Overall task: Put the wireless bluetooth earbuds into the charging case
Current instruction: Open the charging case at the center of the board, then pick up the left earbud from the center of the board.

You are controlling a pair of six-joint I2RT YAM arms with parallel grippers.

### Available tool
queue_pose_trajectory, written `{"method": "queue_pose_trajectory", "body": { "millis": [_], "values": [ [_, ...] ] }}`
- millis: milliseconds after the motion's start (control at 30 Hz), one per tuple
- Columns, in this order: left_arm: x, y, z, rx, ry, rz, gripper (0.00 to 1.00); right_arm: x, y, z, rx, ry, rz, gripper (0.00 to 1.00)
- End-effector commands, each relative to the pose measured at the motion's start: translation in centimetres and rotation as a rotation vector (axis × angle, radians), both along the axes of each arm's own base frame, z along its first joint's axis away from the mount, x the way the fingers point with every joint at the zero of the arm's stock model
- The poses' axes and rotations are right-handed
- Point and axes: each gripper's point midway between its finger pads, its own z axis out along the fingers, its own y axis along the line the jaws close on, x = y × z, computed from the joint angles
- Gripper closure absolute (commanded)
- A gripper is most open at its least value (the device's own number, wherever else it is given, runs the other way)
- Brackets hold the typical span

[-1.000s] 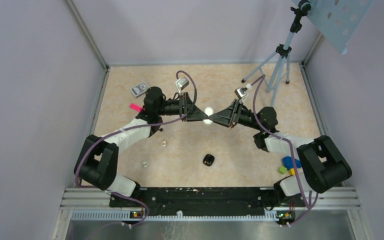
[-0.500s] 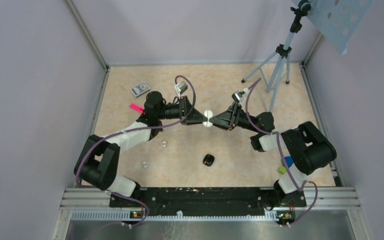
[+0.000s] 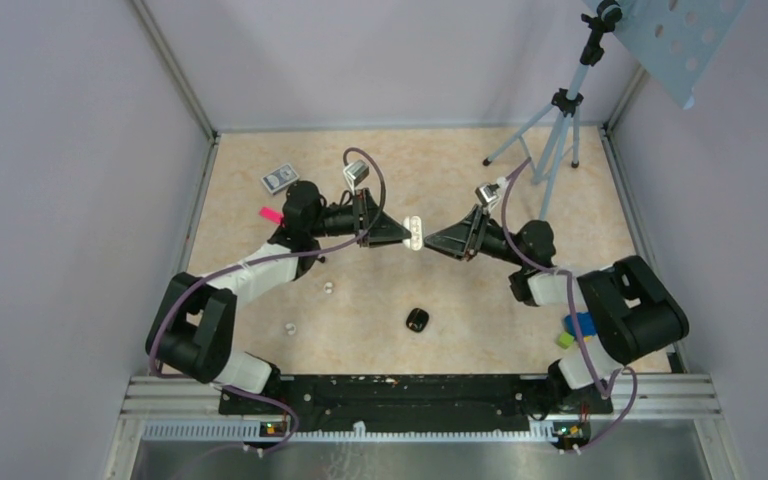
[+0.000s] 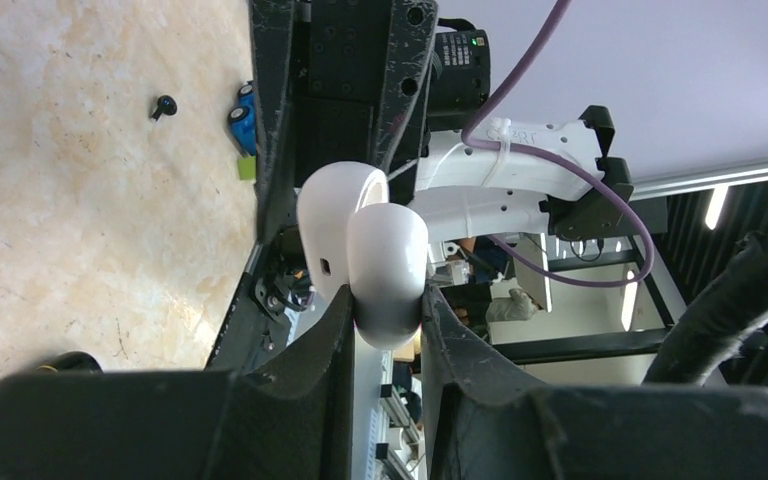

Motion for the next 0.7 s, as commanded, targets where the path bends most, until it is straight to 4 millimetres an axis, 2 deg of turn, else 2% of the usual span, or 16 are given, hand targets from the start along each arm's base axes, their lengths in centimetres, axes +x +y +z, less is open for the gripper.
{"method": "queue_pose_trajectory", "body": {
  "millis": [0,100,233,367,467,567,667],
  "values": [
    [-1.1,0.2,4.5,-0.087,-0.154,-0.009,1.00,0.8,0.3,-1.4,-0.113,-0.029,-0.005,0.56],
    [-1.1,0.4,4.4,-0.085,-0.150,-0.014,1.00,1.1,0.2,-1.4,-0.174,-0.055,-0.010,0.55],
    [-0.7,1.3,4.2,-0.075,-0.134,-0.026,1.00,2.1,-0.9,-0.8,-0.264,-0.106,-0.035,0.53],
    [0.8,2.7,3.2,-0.014,-0.119,0.019,1.00,2.5,-1.8,0.2,-0.350,-0.157,-0.059,0.49],
    [2.0,4.0,2.2,0.063,-0.106,0.065,1.00,2.9,-2.6,-0.2,-0.434,-0.156,-0.107,0.48],
    [3.1,6.4,1.4,0.123,-0.062,0.137,1.00,3.2,-3.6,-0.6,-0.509,-0.156,-0.164,0.49],
    [4.3,11.4,0.3,0.125,0.006,0.231,1.00,3.7,-5.1,-1.2,-0.607,-0.171,-0.246,0.49]
  ]
}}
